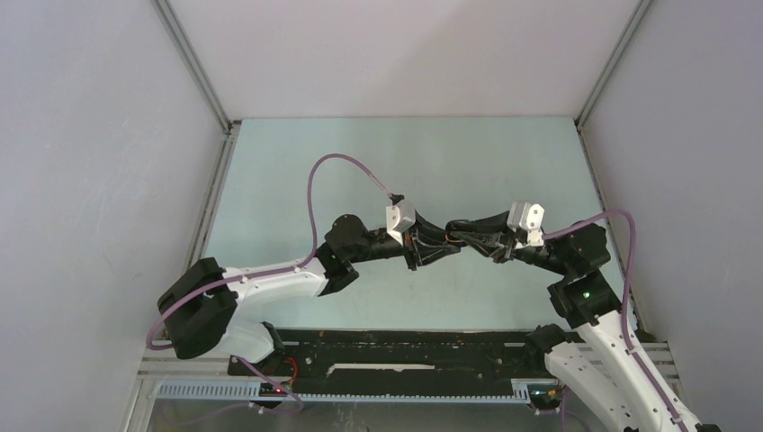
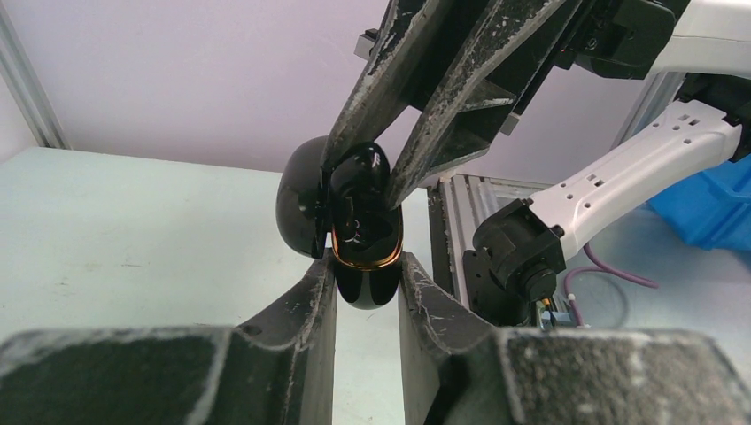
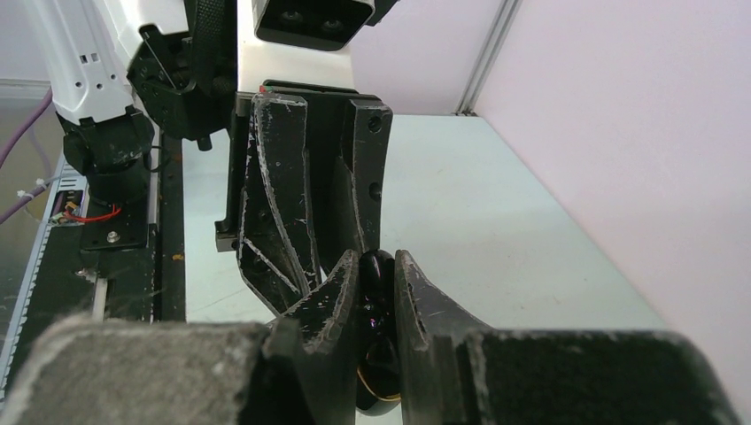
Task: Insert the wireless bluetooth earbuds into the charging case
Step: Place the earbud in the charging case.
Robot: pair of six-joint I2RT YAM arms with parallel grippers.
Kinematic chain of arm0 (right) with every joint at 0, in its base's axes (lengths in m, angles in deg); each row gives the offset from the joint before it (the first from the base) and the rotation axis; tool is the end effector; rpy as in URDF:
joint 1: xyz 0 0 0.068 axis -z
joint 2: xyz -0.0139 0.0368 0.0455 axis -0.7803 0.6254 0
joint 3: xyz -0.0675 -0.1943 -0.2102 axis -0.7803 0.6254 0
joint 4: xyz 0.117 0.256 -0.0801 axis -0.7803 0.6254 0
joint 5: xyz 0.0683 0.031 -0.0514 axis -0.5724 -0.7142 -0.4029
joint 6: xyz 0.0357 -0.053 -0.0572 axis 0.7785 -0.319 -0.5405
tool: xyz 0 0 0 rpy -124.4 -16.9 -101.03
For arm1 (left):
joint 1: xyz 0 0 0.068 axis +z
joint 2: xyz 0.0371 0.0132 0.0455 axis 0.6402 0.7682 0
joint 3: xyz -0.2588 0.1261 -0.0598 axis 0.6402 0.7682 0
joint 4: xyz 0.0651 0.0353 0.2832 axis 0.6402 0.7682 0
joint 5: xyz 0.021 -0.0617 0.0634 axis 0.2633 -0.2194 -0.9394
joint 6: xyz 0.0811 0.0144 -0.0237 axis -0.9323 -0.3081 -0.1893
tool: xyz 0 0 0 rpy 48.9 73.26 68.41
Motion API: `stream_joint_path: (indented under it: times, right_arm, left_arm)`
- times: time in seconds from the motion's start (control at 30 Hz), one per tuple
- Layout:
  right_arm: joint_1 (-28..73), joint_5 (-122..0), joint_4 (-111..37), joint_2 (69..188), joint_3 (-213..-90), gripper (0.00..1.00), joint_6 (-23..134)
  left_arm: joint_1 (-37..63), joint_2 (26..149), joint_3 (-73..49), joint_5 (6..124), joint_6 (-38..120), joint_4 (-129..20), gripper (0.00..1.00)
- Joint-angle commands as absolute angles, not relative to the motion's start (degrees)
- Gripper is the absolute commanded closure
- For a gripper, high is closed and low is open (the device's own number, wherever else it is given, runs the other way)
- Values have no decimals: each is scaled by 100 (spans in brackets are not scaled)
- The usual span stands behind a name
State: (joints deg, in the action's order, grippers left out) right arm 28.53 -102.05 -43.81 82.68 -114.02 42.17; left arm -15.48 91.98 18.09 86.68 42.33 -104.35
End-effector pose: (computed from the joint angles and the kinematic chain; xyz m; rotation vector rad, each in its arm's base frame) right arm 0.1483 0.1233 0.3718 -1.0249 1.1248 0.8185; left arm 0.1745 -0.3188 0.3065 0.9664 1.1321 -1.3261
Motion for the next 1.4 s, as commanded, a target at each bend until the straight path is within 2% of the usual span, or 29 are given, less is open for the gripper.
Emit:
stream_joint_path:
  times: [0.0,0.57,1.03,1.37]
  right_arm:
    - [2822,-10252,-4243,8210,-11399,100,4285]
    - [2494,-9794,-4057,8350,-11399,100,3973]
    - [2346,-9482,-4374,8434,-11399,100,4376]
    - [2330,-9365,-4085,8213,-11399,100,4182]
  left_arm:
    - [-1454,9165,1673,8594,4333,-10754,100]
    - [-1433,9169,1681,8680,4318,-10789,100]
    - [-1433,9164,1707,8701,4324,-10798,100]
    - [-1314,9025,1903,8423,4532,-11096,100]
